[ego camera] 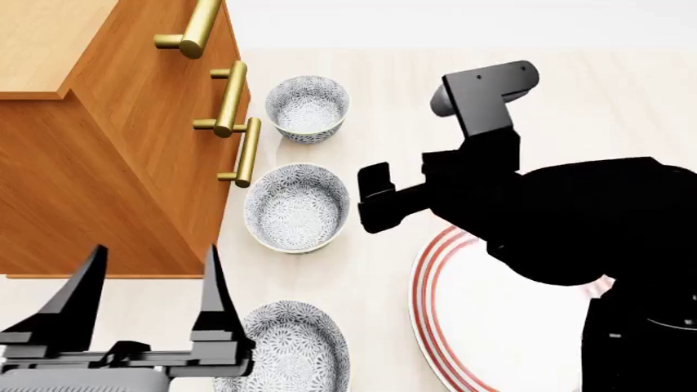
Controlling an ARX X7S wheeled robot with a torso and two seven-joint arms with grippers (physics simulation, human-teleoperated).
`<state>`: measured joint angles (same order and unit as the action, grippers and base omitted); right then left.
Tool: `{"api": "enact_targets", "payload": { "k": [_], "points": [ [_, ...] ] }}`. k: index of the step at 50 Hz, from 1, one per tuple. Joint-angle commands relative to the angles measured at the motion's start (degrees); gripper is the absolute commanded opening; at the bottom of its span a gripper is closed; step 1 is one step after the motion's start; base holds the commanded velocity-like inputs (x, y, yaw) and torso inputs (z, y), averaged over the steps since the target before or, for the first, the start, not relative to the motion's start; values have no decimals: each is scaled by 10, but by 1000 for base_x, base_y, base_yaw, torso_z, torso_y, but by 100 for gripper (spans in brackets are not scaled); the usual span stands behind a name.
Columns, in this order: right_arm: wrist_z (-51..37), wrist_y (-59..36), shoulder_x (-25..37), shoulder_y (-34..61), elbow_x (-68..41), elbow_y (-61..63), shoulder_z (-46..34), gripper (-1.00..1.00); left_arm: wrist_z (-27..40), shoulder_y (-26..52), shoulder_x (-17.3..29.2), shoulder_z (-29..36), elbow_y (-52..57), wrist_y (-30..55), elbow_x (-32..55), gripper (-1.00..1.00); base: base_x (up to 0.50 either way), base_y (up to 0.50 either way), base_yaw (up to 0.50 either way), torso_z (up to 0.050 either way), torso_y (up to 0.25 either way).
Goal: Put the bowl in the middle on the plate.
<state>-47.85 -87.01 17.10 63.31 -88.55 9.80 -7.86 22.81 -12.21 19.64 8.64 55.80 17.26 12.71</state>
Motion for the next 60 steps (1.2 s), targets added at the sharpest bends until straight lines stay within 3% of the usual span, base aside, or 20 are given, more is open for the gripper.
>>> {"api": "enact_targets", "payload": {
  "k": [1, 8, 16, 32, 39, 60],
  "points": [
    [-65, 18, 6, 75, -61, -86, -47, 100, 2, 4, 4, 9, -9, -1, 2, 100, 0, 0, 0, 0, 0],
    [-64, 6, 1, 111, -66, -134, -84, 100, 5, 5, 7, 14, -12, -3, -1, 100, 0, 0, 0, 0, 0],
    [-131, 8, -12, 146, -160, -208, -120, 100, 6, 7, 11, 22, -15, -2, -2, 100, 0, 0, 0, 0, 0],
    [-104, 26, -43, 181, -127, -283, -175, 100, 14, 9, 16, 21, -17, -7, 4, 100, 0, 0, 0, 0, 0],
    [-49, 41, -54, 194, -75, -303, -201, 100, 16, 10, 19, 22, -18, -8, 8, 100, 0, 0, 0, 0, 0],
    [21, 99, -88, 175, 3, -318, -259, 100, 24, 12, 27, 17, -22, -11, 22, 100, 0, 0, 0, 0, 0]
  ]
}}
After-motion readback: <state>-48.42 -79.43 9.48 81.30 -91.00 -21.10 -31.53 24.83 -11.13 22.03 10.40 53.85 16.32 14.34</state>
